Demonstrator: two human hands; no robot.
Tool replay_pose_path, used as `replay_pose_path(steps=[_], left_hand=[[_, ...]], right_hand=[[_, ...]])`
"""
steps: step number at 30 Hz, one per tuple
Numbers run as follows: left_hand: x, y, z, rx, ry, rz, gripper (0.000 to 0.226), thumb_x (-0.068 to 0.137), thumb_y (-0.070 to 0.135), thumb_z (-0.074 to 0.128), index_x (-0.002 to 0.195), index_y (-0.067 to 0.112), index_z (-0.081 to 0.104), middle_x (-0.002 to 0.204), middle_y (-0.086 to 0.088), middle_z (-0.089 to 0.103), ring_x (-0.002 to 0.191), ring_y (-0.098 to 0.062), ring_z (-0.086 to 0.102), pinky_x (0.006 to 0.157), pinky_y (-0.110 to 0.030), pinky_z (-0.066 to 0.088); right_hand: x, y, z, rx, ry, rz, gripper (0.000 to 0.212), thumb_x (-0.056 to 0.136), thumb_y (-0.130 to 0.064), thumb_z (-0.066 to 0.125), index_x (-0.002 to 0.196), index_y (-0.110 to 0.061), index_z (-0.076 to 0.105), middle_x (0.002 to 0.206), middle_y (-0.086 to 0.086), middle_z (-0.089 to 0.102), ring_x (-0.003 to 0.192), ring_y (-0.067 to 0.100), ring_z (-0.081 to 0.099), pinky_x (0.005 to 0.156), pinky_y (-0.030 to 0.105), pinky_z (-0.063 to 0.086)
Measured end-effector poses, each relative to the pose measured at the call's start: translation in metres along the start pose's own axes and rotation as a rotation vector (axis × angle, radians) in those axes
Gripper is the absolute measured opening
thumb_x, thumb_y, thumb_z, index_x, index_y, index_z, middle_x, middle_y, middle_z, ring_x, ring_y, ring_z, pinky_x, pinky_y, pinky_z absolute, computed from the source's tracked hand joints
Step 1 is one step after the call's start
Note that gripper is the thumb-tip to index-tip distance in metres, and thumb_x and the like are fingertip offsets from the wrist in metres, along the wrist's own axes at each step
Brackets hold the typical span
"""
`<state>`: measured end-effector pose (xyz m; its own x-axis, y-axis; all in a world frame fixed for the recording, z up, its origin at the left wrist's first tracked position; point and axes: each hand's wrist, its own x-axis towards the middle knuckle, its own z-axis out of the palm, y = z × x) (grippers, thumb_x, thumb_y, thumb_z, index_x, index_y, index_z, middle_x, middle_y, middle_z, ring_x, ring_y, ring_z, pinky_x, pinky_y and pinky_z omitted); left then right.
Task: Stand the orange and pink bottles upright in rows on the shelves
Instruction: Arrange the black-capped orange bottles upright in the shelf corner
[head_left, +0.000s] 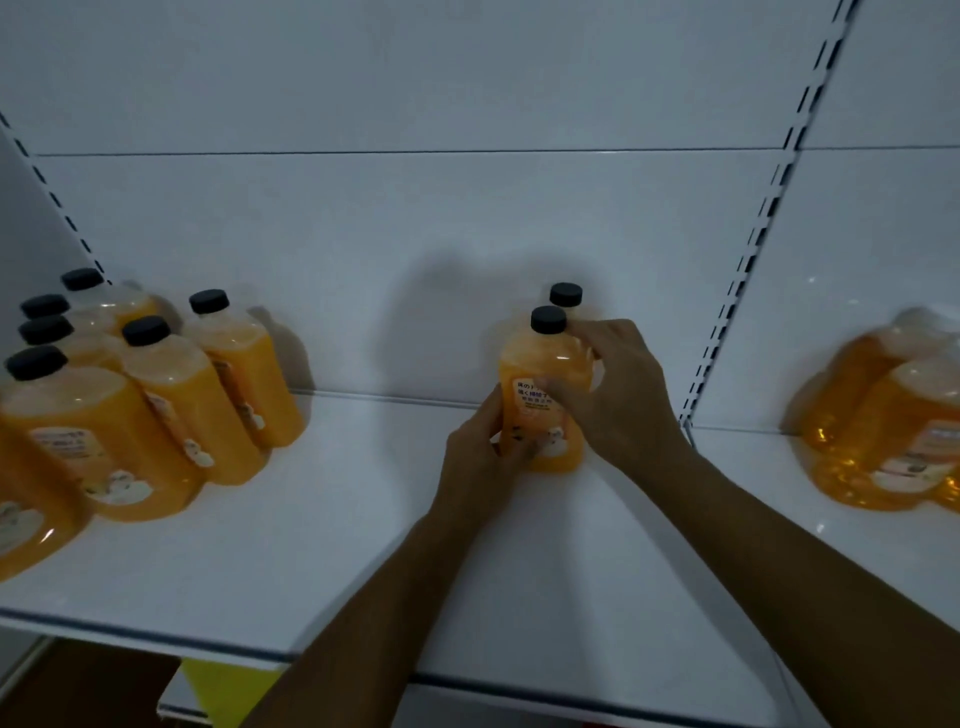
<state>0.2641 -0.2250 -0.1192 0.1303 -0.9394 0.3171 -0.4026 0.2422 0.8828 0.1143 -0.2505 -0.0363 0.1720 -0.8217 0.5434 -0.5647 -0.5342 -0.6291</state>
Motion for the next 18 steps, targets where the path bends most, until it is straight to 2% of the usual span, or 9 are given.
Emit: replay_pose_path(steps=[3, 7, 8, 12, 16, 18], left_hand=[[0.000, -0.005, 0.002, 0.039, -0.013, -0.010, 0.055, 0.084, 0.033, 0.073, 0.135, 0.030, 0.051, 0.111, 0.014, 0.069, 0.098, 0.001, 0.064, 0.082, -0.020, 0.055], [-0.001, -0.001, 0.004, 0.044, -0.011, -0.019, 0.057, 0.082, 0.034, 0.074, 0.134, 0.034, 0.051, 0.110, 0.015, 0.069, 0.097, 0.003, 0.064, 0.082, -0.022, 0.055], [-0.002, 0.001, 0.004, 0.038, -0.010, -0.022, 0.058, 0.080, 0.035, 0.074, 0.134, 0.034, 0.052, 0.109, 0.015, 0.069, 0.097, 0.004, 0.064, 0.081, -0.020, 0.055], [-0.004, 0.008, 0.003, 0.037, -0.036, -0.055, 0.068, 0.073, 0.054, 0.067, 0.136, 0.038, 0.047, 0.112, 0.015, 0.067, 0.101, 0.000, 0.063, 0.083, -0.022, 0.054], [-0.005, 0.012, 0.005, 0.005, -0.057, -0.089, 0.061, 0.079, 0.039, 0.072, 0.134, 0.040, 0.044, 0.109, 0.022, 0.061, 0.097, 0.002, 0.059, 0.083, -0.020, 0.049], [-0.006, 0.015, 0.009, -0.001, -0.054, -0.089, 0.065, 0.077, 0.045, 0.069, 0.135, 0.035, 0.042, 0.111, 0.020, 0.058, 0.098, -0.002, 0.058, 0.080, -0.015, 0.046]], right_hand=[[-0.004, 0.006, 0.001, 0.017, 0.018, 0.013, 0.054, 0.075, -0.023, 0.080, 0.125, -0.019, 0.058, 0.116, -0.001, 0.050, 0.095, 0.004, 0.046, 0.079, 0.001, 0.034], [-0.007, 0.006, 0.001, -0.023, 0.026, 0.038, 0.057, 0.077, -0.026, 0.077, 0.129, -0.020, 0.054, 0.124, 0.002, 0.049, 0.109, 0.017, 0.052, 0.086, 0.035, 0.048], [-0.007, 0.004, 0.001, -0.028, 0.025, 0.041, 0.058, 0.078, -0.025, 0.077, 0.130, -0.020, 0.053, 0.125, 0.002, 0.048, 0.111, 0.019, 0.052, 0.087, 0.037, 0.048], [-0.009, -0.001, 0.002, -0.044, 0.019, 0.048, 0.059, 0.080, -0.022, 0.075, 0.133, -0.019, 0.050, 0.128, 0.006, 0.046, 0.111, 0.022, 0.052, 0.084, 0.030, 0.041], [-0.013, -0.003, 0.002, -0.035, 0.020, 0.065, 0.060, 0.082, -0.021, 0.072, 0.136, -0.018, 0.047, 0.131, 0.007, 0.044, 0.111, 0.024, 0.051, 0.085, 0.031, 0.041], [-0.015, -0.001, 0.001, -0.037, 0.021, 0.061, 0.060, 0.082, -0.021, 0.071, 0.137, -0.019, 0.046, 0.132, 0.007, 0.042, 0.111, 0.023, 0.051, 0.084, 0.031, 0.042]])
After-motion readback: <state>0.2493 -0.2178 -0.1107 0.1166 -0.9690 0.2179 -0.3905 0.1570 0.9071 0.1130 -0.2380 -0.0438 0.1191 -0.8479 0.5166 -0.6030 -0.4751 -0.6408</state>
